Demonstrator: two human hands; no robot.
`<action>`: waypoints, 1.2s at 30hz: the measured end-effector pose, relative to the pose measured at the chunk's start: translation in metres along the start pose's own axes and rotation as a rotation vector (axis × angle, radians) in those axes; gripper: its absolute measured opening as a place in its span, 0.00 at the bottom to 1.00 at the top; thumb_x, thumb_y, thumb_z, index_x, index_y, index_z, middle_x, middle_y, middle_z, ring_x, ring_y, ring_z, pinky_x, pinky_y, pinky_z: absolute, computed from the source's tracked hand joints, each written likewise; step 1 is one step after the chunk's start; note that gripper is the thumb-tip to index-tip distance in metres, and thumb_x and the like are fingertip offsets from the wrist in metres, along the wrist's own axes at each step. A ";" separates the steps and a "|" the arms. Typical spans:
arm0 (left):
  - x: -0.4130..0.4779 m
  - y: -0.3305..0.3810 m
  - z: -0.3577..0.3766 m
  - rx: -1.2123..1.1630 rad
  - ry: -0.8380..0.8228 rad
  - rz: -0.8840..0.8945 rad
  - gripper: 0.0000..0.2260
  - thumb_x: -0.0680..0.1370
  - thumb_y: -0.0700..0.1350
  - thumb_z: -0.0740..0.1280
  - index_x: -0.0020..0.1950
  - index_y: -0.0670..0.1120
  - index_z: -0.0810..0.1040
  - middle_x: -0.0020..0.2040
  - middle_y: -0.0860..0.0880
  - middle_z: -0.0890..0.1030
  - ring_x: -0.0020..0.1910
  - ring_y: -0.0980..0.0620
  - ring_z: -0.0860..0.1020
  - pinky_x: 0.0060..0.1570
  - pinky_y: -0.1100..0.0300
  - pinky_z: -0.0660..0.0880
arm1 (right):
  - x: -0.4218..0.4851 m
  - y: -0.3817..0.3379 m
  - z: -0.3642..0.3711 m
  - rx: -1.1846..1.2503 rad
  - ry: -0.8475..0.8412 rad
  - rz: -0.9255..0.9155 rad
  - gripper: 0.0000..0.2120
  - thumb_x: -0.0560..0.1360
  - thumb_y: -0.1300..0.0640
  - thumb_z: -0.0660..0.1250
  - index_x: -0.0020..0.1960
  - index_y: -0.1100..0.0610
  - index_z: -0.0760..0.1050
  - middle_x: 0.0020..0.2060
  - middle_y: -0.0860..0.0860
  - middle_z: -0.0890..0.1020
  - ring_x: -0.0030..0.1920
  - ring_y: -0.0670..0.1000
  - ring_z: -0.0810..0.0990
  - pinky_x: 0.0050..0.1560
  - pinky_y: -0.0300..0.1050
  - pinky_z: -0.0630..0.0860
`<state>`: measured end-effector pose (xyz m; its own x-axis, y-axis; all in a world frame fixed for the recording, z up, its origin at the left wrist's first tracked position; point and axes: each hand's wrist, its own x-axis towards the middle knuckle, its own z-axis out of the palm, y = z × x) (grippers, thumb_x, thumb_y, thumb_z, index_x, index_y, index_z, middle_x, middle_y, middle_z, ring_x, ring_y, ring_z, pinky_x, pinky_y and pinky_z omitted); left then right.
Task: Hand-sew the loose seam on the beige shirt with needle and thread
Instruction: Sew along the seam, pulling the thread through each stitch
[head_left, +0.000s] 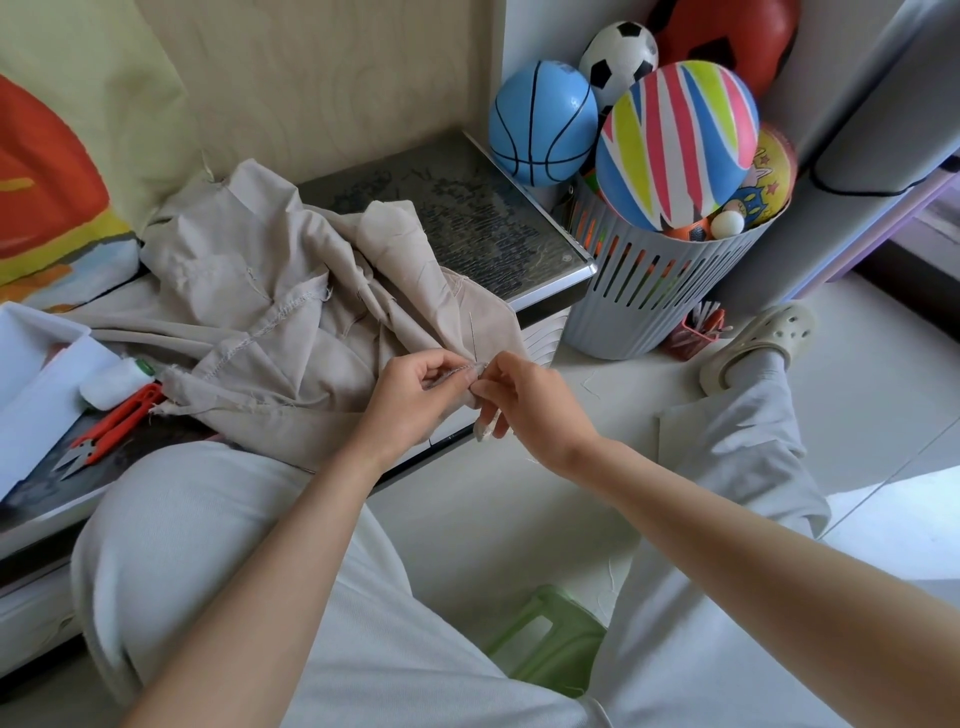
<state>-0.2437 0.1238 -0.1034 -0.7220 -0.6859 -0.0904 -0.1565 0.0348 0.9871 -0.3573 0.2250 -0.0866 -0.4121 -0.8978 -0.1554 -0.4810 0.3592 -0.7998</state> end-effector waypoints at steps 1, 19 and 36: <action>0.000 -0.001 0.000 -0.026 -0.005 -0.011 0.06 0.76 0.39 0.68 0.42 0.48 0.81 0.36 0.46 0.83 0.37 0.52 0.79 0.42 0.61 0.75 | 0.000 0.000 0.000 0.004 -0.013 -0.006 0.09 0.79 0.55 0.61 0.40 0.54 0.72 0.31 0.48 0.82 0.30 0.49 0.81 0.37 0.45 0.76; -0.002 -0.006 0.001 0.235 -0.112 -0.046 0.12 0.67 0.59 0.75 0.42 0.53 0.83 0.42 0.45 0.84 0.40 0.55 0.77 0.48 0.56 0.73 | 0.010 -0.004 -0.008 0.353 0.193 0.047 0.10 0.79 0.62 0.60 0.40 0.53 0.72 0.42 0.51 0.81 0.46 0.49 0.79 0.53 0.43 0.74; -0.001 -0.012 0.002 0.527 -0.113 -0.016 0.10 0.77 0.44 0.68 0.39 0.56 0.74 0.37 0.62 0.78 0.37 0.70 0.75 0.40 0.72 0.68 | -0.006 0.060 -0.013 -0.048 0.010 0.299 0.09 0.80 0.60 0.51 0.49 0.58 0.69 0.36 0.47 0.72 0.39 0.52 0.71 0.35 0.43 0.66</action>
<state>-0.2423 0.1255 -0.1149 -0.7801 -0.6082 -0.1468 -0.4640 0.4049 0.7879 -0.3939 0.2553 -0.1261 -0.5482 -0.7479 -0.3742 -0.3733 0.6192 -0.6908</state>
